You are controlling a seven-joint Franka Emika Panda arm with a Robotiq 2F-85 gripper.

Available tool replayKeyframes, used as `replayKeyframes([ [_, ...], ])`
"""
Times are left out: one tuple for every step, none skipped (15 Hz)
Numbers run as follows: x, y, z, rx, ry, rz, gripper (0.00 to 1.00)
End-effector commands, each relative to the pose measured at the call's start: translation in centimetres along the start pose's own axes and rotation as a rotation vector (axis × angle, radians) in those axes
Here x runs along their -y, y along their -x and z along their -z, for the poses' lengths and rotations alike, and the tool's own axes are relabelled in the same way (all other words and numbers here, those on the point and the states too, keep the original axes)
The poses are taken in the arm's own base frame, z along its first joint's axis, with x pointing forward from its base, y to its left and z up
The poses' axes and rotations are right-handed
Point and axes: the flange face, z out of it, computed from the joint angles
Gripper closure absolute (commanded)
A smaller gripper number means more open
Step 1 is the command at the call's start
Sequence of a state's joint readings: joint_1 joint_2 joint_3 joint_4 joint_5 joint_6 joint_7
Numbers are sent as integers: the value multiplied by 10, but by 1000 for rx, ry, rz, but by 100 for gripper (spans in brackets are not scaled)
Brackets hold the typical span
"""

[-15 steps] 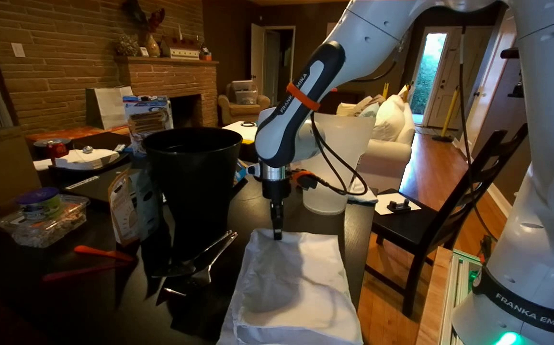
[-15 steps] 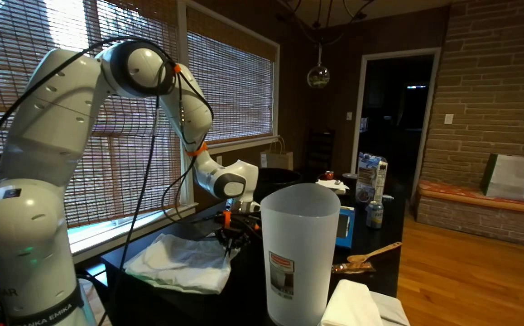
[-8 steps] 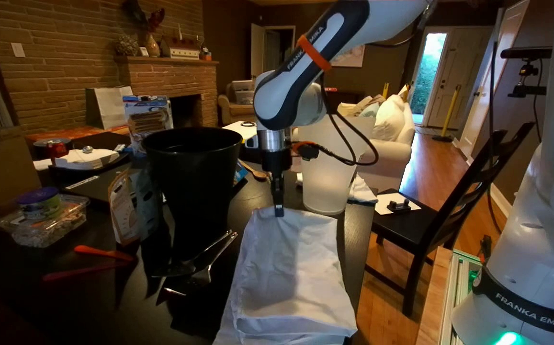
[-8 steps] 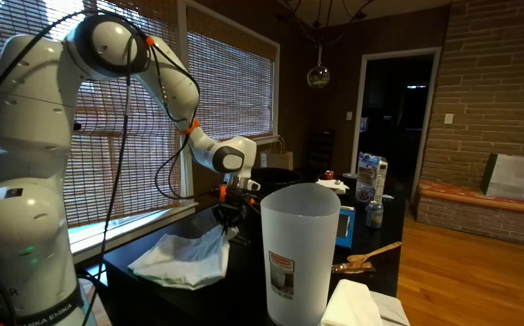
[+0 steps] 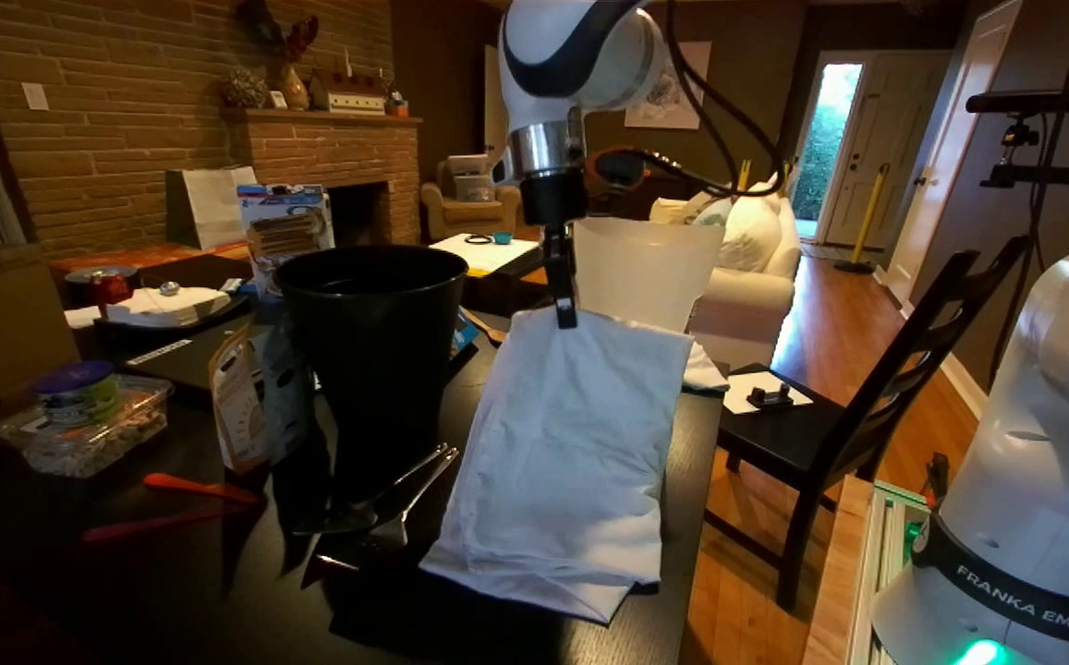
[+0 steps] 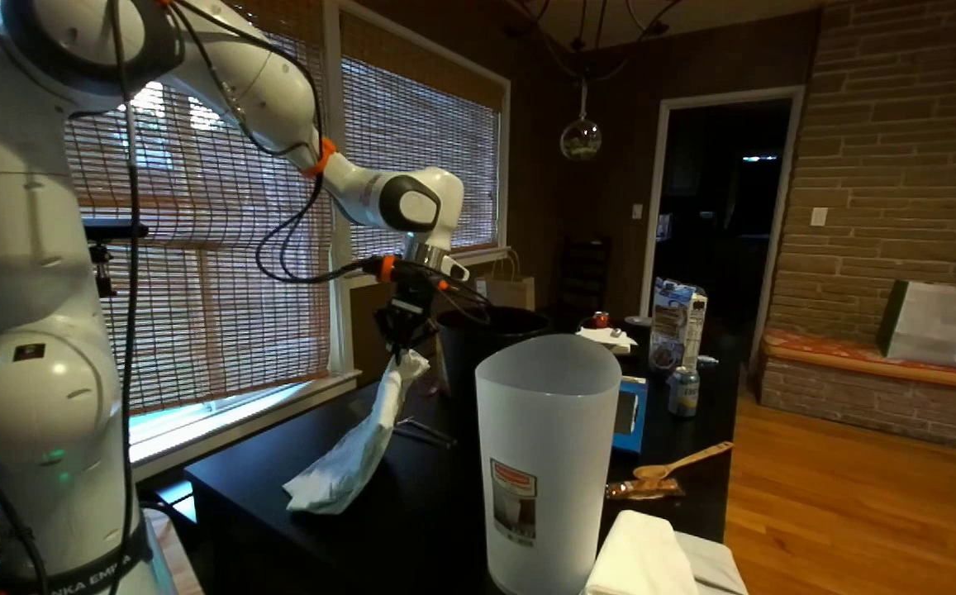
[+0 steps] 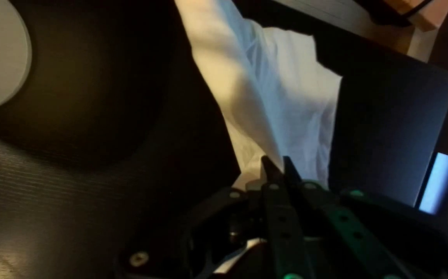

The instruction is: Put the towel in the jug.

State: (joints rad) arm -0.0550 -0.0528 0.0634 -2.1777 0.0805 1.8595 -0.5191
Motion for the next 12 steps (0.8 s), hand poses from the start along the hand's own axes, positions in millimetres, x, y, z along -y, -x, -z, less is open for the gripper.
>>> replayKeyframes([
  [6,18,55,12,18,-40,99],
  [6,21,69,9,26,-49,99],
  [6,25,81,7,33,-57,99],
  [4,27,93,2,45,-61,99],
  [2,29,103,-10,60,-53,99],
  [2,24,83,-14,31,-41,97],
  [0,26,91,-23,40,-43,97],
  [-1,27,96,-28,44,-45,97],
  [-1,27,98,-30,46,-46,97],
  [-1,27,97,-29,46,-45,97],
  [-1,27,97,-28,46,-45,97],
  [-3,28,101,-19,55,-62,99],
])
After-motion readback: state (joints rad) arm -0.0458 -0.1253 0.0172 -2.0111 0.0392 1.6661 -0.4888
